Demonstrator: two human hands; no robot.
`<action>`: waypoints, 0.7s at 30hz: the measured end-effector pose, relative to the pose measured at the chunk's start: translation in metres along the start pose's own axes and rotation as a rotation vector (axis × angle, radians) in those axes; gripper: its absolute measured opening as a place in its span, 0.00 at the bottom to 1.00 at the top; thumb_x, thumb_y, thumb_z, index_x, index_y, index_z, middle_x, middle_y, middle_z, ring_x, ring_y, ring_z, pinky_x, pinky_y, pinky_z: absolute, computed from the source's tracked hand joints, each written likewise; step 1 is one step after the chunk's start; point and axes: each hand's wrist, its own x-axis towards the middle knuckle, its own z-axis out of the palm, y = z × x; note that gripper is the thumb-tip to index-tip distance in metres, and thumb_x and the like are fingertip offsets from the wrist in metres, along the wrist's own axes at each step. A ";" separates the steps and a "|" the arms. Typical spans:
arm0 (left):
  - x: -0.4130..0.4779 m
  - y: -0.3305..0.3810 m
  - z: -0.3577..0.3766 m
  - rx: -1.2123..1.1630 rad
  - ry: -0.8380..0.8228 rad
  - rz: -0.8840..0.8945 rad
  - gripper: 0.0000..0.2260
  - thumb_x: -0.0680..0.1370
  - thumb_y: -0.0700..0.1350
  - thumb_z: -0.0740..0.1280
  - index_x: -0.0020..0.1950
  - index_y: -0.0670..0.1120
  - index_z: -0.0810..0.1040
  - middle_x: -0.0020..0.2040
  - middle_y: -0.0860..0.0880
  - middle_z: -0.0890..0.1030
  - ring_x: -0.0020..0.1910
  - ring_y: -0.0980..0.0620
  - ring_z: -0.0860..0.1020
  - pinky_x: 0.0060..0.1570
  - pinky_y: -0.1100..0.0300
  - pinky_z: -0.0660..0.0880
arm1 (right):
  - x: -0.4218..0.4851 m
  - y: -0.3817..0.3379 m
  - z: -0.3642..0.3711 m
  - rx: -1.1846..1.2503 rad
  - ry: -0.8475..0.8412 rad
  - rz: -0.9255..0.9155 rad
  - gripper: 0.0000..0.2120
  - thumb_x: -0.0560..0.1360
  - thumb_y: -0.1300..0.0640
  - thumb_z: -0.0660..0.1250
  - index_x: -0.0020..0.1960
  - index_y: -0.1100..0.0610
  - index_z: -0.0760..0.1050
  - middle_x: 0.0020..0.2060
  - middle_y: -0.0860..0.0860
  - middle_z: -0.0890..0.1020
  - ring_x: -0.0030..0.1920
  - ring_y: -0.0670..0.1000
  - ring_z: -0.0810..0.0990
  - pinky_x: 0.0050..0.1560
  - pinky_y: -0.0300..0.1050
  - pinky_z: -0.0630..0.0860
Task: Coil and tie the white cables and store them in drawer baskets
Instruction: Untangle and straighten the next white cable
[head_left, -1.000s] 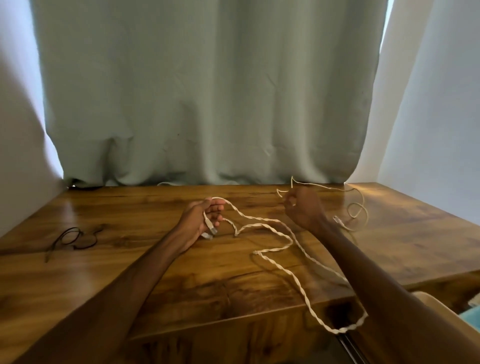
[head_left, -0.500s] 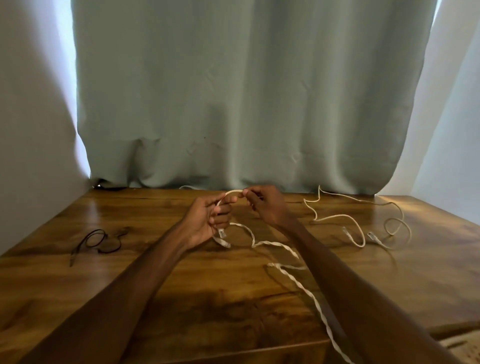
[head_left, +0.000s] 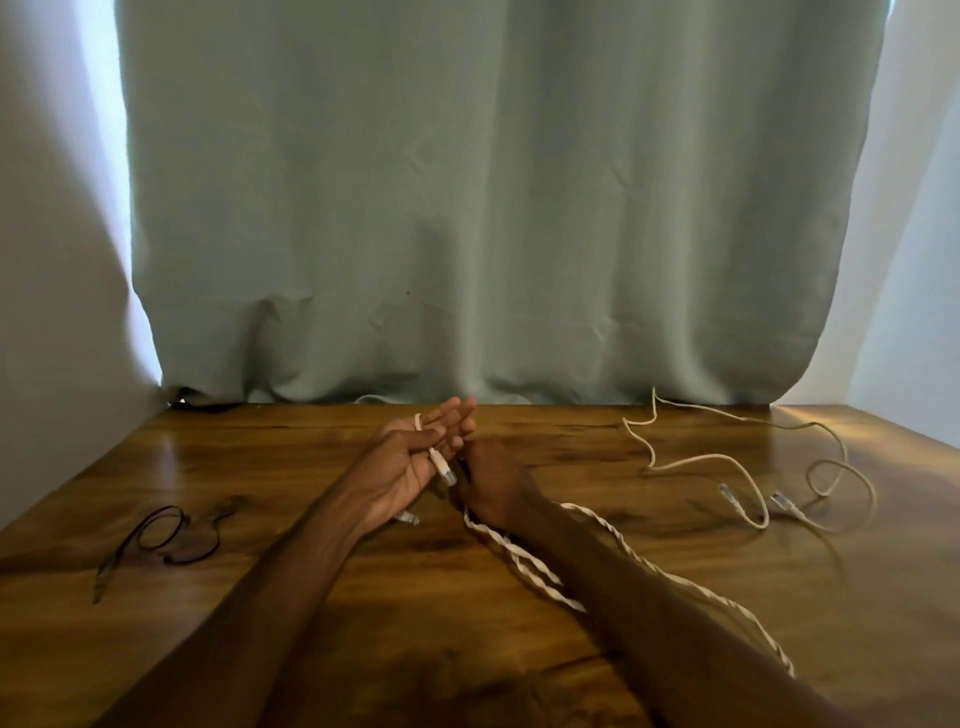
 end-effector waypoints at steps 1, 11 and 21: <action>0.003 0.000 0.000 -0.023 0.003 0.007 0.18 0.83 0.27 0.53 0.71 0.31 0.69 0.64 0.39 0.82 0.53 0.46 0.86 0.51 0.61 0.82 | -0.002 -0.004 0.000 -0.038 -0.007 -0.009 0.06 0.74 0.57 0.65 0.42 0.57 0.80 0.39 0.56 0.86 0.37 0.57 0.83 0.37 0.51 0.80; 0.029 -0.010 0.001 -0.090 0.131 0.006 0.26 0.78 0.22 0.48 0.76 0.31 0.61 0.67 0.31 0.77 0.63 0.35 0.80 0.62 0.50 0.78 | -0.007 -0.003 -0.008 -0.036 0.018 -0.099 0.09 0.78 0.60 0.63 0.40 0.52 0.75 0.36 0.54 0.83 0.31 0.50 0.76 0.31 0.38 0.68; 0.032 -0.011 0.003 0.065 0.200 0.042 0.28 0.77 0.21 0.46 0.77 0.33 0.60 0.69 0.31 0.75 0.68 0.33 0.76 0.64 0.49 0.77 | -0.008 -0.003 -0.017 0.005 -0.001 -0.123 0.09 0.79 0.57 0.65 0.40 0.52 0.77 0.33 0.50 0.81 0.29 0.45 0.73 0.30 0.35 0.63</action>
